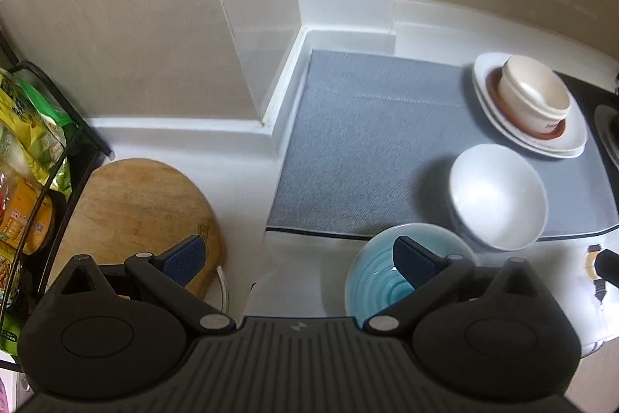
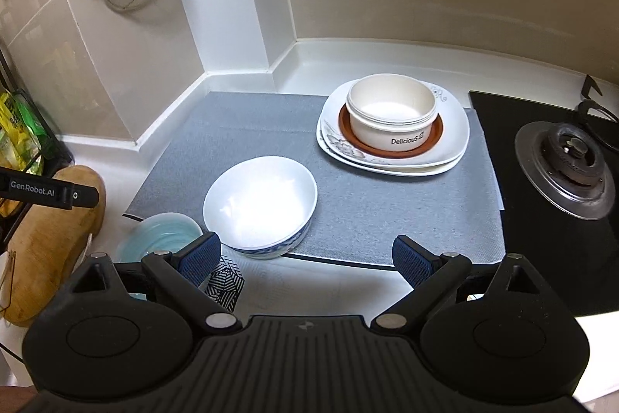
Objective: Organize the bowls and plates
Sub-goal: 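Close the left gripper on the teal bowl rim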
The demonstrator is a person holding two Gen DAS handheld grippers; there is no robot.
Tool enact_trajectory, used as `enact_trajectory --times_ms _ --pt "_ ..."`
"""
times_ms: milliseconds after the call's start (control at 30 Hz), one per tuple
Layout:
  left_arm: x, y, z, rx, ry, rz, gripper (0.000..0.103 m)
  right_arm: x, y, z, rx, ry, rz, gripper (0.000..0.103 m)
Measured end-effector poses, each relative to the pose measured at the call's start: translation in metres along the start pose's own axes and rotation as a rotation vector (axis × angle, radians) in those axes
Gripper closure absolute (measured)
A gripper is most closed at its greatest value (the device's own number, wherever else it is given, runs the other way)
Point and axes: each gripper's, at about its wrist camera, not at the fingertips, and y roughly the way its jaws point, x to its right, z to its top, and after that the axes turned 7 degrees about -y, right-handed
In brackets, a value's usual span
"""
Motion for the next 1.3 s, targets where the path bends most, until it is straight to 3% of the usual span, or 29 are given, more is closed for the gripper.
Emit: enact_trajectory --times_ms 333,433,633,867,1200,1300 --pt "0.0 0.043 -0.015 -0.131 0.044 0.017 0.0 -0.023 0.049 0.001 -0.121 -0.089 0.14 0.007" --pt "0.002 0.051 -0.02 -0.153 0.066 0.006 0.0 -0.038 0.065 0.001 -0.168 -0.132 0.206 0.007" --pt "0.006 0.07 -0.023 -0.183 0.103 -0.014 0.0 -0.057 0.096 0.003 -0.249 -0.17 0.248 0.007" --pt "0.012 0.1 -0.019 -0.237 0.137 0.017 0.0 -0.068 0.124 0.008 -0.315 -0.192 0.202 0.007" --pt "0.025 0.114 -0.014 -0.255 0.179 -0.025 0.0 -0.07 0.148 0.006 -0.374 -0.16 0.184 0.01" --pt "0.027 0.113 -0.016 -0.255 0.179 -0.029 0.0 -0.074 0.146 0.004 -0.357 -0.182 0.176 0.022"
